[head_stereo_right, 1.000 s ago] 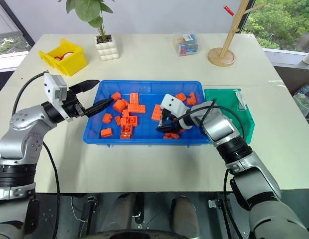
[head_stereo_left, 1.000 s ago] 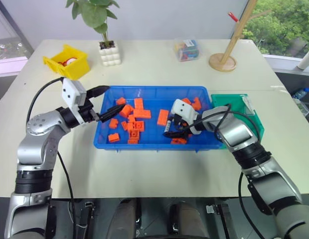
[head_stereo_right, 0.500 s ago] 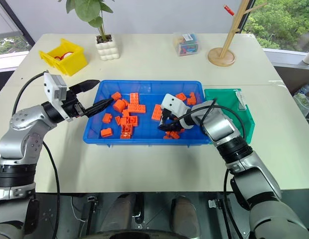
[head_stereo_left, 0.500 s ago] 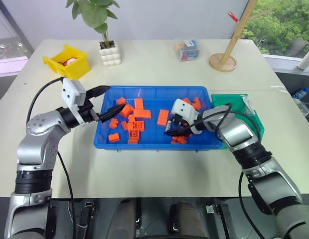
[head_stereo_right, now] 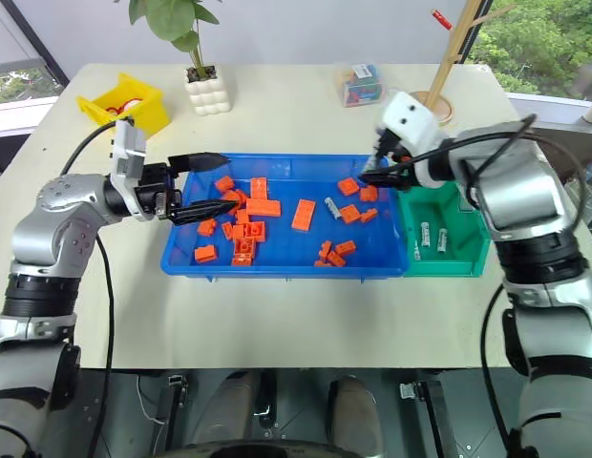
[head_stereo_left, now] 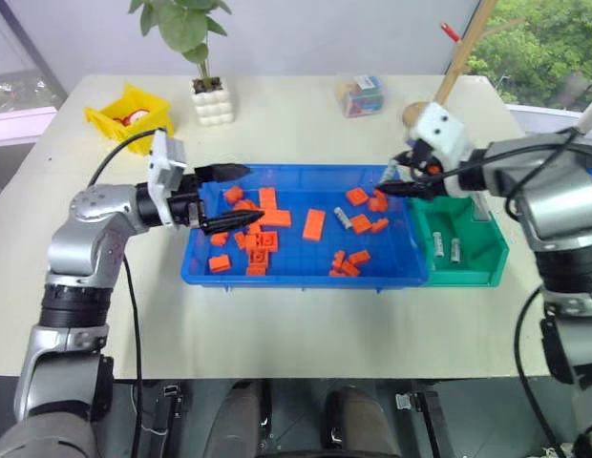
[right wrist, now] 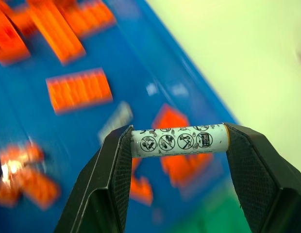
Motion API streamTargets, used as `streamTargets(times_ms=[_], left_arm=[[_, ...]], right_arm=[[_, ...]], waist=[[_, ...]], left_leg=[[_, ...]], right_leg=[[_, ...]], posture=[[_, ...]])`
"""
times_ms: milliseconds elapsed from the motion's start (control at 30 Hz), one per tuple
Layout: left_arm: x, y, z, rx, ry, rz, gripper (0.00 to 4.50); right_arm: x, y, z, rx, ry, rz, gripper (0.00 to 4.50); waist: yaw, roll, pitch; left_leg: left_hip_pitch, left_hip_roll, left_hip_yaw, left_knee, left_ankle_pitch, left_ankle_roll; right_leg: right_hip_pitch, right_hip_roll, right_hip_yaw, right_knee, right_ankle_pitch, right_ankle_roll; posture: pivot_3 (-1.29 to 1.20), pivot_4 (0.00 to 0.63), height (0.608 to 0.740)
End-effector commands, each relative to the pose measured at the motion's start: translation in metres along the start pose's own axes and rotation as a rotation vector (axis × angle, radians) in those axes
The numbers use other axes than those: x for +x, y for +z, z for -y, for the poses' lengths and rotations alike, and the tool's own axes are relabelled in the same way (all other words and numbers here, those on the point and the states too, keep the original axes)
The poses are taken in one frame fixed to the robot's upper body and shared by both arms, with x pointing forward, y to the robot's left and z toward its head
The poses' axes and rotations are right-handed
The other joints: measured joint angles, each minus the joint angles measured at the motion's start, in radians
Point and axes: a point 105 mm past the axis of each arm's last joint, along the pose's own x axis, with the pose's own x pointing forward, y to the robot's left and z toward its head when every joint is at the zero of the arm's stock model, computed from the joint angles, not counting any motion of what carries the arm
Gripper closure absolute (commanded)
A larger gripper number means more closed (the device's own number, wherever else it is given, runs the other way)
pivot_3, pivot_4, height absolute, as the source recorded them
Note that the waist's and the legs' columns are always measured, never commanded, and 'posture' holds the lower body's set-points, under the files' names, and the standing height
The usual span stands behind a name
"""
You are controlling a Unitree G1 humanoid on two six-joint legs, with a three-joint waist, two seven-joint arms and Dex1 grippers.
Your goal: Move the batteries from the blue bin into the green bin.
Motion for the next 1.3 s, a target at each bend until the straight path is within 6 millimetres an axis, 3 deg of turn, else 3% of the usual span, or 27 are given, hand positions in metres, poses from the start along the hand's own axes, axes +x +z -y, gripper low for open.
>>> streamTargets(times_ms=[33, 167, 333, 367, 433, 467, 533, 600, 733, 833, 900, 1067, 1300], left_arm=[[0.009, 0.008, 0.000, 0.025, -0.075, 0.010, 0.00], [0.019, 0.004, -0.006, 0.028, -0.107, 0.011, 0.00], [0.027, -0.001, -0.012, 0.026, -0.112, 0.020, 0.00], [0.028, -0.001, -0.012, 0.026, -0.112, 0.021, 0.00], [0.027, -0.001, -0.014, 0.030, -0.106, 0.024, 0.00], [0.027, -0.001, -0.014, 0.031, -0.101, 0.024, 0.00], [0.025, -0.001, -0.015, 0.034, -0.091, 0.024, 0.00], [0.023, -0.001, -0.015, 0.035, -0.082, 0.021, 0.00], [0.016, -0.001, -0.018, 0.047, -0.030, 0.017, 0.00], [0.010, -0.003, -0.025, 0.079, 0.055, 0.010, 0.00], [0.008, -0.004, -0.026, 0.089, 0.083, 0.007, 0.00], [0.004, -0.003, -0.025, 0.113, 0.170, 0.031, 0.00], [-0.003, -0.003, -0.019, 0.112, 0.220, 0.027, 0.00]], right_arm=[[-0.027, -0.004, 0.009, -0.001, -0.070, -0.001, 2.26], [-0.040, -0.035, 0.014, 0.061, -0.124, -0.072, 2.26], [-0.036, -0.062, 0.011, 0.073, -0.155, -0.123, 2.26], [-0.036, -0.064, 0.011, 0.068, -0.161, -0.128, 1.22], [-0.036, -0.067, 0.011, 0.068, -0.162, -0.133, 0.38], [-0.036, -0.067, 0.012, 0.063, -0.165, -0.135, 0.02], [-0.037, -0.066, 0.014, 0.053, -0.175, -0.136, 0.02], [-0.040, -0.064, 0.021, 0.023, -0.203, -0.141, 0.02], [-0.039, -0.035, 0.040, -0.045, -0.295, -0.048, 0.02], [-0.016, 0.007, 0.022, 0.079, -0.213, 0.145, 0.02], [-0.006, 0.019, 0.012, 0.121, -0.175, 0.193, 0.02], [0.043, 0.018, -0.032, 0.240, -0.049, 0.212, 0.02], [0.071, 0.012, -0.057, 0.295, 0.012, 0.181, 0.02]], waist=[[-0.002, 0.000, 0.000], [-0.003, 0.000, 0.000], [-0.004, 0.000, 0.000], [-0.003, 0.000, 0.000], [-0.004, 0.000, 0.000], [-0.004, 0.000, 0.000], [-0.004, 0.000, 0.000], [-0.004, 0.000, 0.000], [-0.005, 0.000, 0.000], [-0.013, 0.000, 0.000], [-0.010, 0.000, 0.000], [0.005, 0.000, 0.000], [0.015, 0.000, 0.000]], left_leg=[[0.000, 0.000, 0.000, 0.000, 0.000, 0.000], [0.000, 0.000, 0.000, 0.000, 0.000, 0.000], [0.000, 0.001, 0.001, 0.000, 0.000, 0.000], [0.000, 0.001, 0.001, 0.000, 0.000, 0.000], [0.000, 0.000, 0.001, 0.000, 0.000, 0.000], [0.000, 0.000, 0.001, 0.001, 0.000, 0.000], [0.000, 0.001, 0.000, 0.001, 0.000, 0.000], [0.000, 0.001, 0.000, 0.001, 0.000, 0.000], [0.000, 0.000, 0.001, 0.001, 0.000, 0.000], [0.001, 0.002, 0.001, 0.001, 0.000, 0.000], [0.001, 0.003, 0.000, 0.001, 0.000, 0.000], [-0.001, 0.000, -0.001, 0.001, 0.000, 0.000], [0.000, 0.000, -0.001, 0.002, 0.000, 0.000]], right_leg=[[0.000, 0.000, 0.000, 0.000, 0.000, 0.000], [0.000, 0.000, 0.000, 0.000, 0.000, 0.000], [0.000, 0.000, 0.000, 0.000, 0.000, 0.000], [0.000, 0.000, 0.000, 0.000, 0.000, 0.000], [0.000, 0.000, 0.000, 0.000, 0.000, 0.000], [0.000, 0.000, 0.000, 0.000, 0.000, 0.000], [0.000, 0.000, 0.000, 0.000, 0.000, 0.000], [0.000, 0.000, 0.000, 0.000, 0.000, 0.000], [0.000, 0.000, 0.000, 0.000, 0.000, 0.000], [0.000, 0.000, 0.000, 0.000, 0.000, 0.000], [0.000, 0.002, 0.000, 0.000, 0.000, 0.000], [0.001, 0.000, -0.001, 0.000, 0.000, 0.000], [0.001, -0.001, -0.001, 0.000, 0.000, 0.000]], posture=[[0.00, 0.150, 0.739], [0.00, 0.150, 0.739], [0.00, 0.150, 0.739], [0.00, 0.150, 0.739], [0.00, 0.150, 0.739], [0.00, 0.150, 0.739], [0.00, 0.150, 0.739], [0.00, 0.150, 0.739], [0.00, 0.150, 0.739], [0.00, 0.150, 0.739], [0.00, 0.150, 0.739], [0.00, 0.150, 0.739], [0.00, 0.150, 0.739]])
